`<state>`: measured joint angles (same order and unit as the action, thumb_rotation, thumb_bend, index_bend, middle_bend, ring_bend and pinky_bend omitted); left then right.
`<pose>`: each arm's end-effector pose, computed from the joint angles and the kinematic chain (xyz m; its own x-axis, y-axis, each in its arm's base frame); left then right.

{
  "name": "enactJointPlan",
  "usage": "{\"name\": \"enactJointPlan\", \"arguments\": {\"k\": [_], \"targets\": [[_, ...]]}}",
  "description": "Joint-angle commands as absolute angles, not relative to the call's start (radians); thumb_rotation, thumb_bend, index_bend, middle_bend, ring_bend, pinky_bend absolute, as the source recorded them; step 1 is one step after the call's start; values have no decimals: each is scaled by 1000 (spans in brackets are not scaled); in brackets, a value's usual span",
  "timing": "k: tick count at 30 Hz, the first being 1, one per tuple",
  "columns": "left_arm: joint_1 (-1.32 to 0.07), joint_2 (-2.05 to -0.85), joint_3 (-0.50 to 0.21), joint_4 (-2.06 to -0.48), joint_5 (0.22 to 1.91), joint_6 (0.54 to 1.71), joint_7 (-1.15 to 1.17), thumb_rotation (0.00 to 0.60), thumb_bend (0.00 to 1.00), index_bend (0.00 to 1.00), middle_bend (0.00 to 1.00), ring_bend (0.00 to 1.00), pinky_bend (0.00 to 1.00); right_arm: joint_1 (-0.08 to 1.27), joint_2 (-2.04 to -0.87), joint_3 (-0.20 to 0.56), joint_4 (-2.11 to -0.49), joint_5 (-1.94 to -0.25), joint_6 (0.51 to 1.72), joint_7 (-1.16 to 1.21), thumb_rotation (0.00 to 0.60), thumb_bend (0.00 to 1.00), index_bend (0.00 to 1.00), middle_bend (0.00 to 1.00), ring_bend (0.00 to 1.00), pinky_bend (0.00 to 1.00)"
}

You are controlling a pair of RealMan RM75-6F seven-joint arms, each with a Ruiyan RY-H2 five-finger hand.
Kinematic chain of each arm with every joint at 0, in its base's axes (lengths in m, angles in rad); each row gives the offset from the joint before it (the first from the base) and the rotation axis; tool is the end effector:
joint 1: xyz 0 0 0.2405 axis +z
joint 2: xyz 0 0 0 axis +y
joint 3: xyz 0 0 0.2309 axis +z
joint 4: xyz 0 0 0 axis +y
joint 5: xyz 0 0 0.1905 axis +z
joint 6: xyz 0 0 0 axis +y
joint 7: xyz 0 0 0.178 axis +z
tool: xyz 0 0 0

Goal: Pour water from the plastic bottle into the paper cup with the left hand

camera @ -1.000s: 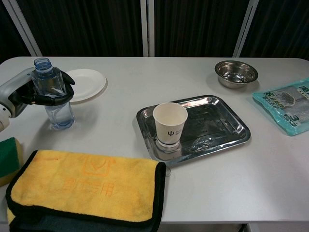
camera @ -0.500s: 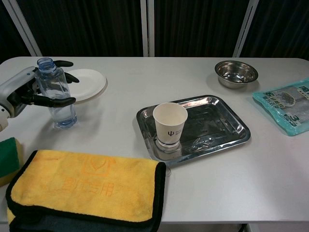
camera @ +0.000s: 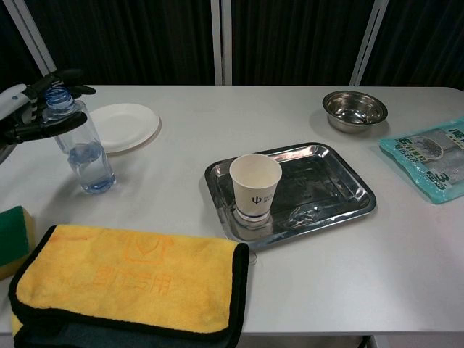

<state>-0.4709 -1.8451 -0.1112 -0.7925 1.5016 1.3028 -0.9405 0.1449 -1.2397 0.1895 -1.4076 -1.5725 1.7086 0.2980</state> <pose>-0.2291 0.3276 -0.0052 -0.3982 0.1923 0.8969 0.8829 -0.1850 0.4316 -0.2527 -0.2431 0.2034 0.1297 0.3357 0.9330 -0.9563 -0.2063 0.2072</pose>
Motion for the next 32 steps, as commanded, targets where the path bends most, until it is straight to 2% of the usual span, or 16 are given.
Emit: {"name": "enactJointPlan", "arguments": {"k": [1,6,9,11,12,14,18,19,20,22,24,26,32], "targets": [[-444,-1809,-100,-819,1510,1336,-923,323,89,43,141,53,144,143,-1240,190,-1405,-1571,1711,303,600,340,0,0,0,0],[-404,-1757,-130,-870,1474,1382,-930,318,89,38,133,53,143,135,-1241,187,-1396,-1576,1724,315,600,339,0,0,0,0],[-366,-1708,-156,-920,1457,1448,-937,325,89,35,131,53,144,128,-1237,185,-1395,-1581,1736,320,600,340,0,0,0,0],[-330,-1654,-165,-967,1451,1497,-924,363,89,35,129,53,144,121,-1232,181,-1393,-1583,1742,320,600,340,0,0,0,0],[-313,-1623,-163,-993,1452,1515,-916,408,88,36,122,53,145,118,-1229,177,-1392,-1583,1742,319,600,340,0,0,0,0],[-268,-1543,-154,-1055,1453,1558,-871,449,88,43,115,55,147,107,-1220,164,-1388,-1579,1733,311,600,339,0,0,0,0],[-175,-1393,-117,-1156,1447,1623,-643,465,119,109,172,92,149,82,-1200,126,-1375,-1558,1688,264,600,340,0,0,0,0],[-147,-1351,-97,-1177,1450,1641,-538,460,118,110,176,94,150,74,-1194,116,-1368,-1546,1673,232,600,340,0,0,0,0],[-127,-1322,-80,-1189,1453,1653,-443,430,110,110,172,94,151,66,-1191,109,-1361,-1535,1662,202,600,340,0,0,0,0],[-82,-1262,-38,-1229,1454,1671,-198,305,63,113,156,93,154,50,-1186,93,-1347,-1509,1637,124,600,336,0,0,0,0],[-54,-1221,-2,-1286,1458,1672,-33,214,18,119,150,81,154,37,-1184,80,-1343,-1488,1615,70,600,334,0,0,0,0],[-29,-1183,37,-1357,1466,1656,58,184,3,121,145,65,151,25,-1182,61,-1347,-1468,1583,32,600,332,0,0,0,0],[7,-1127,89,-1465,1476,1614,115,159,1,120,143,56,137,6,-1204,30,-1327,-1462,1548,-25,600,332,0,0,0,0]]}}
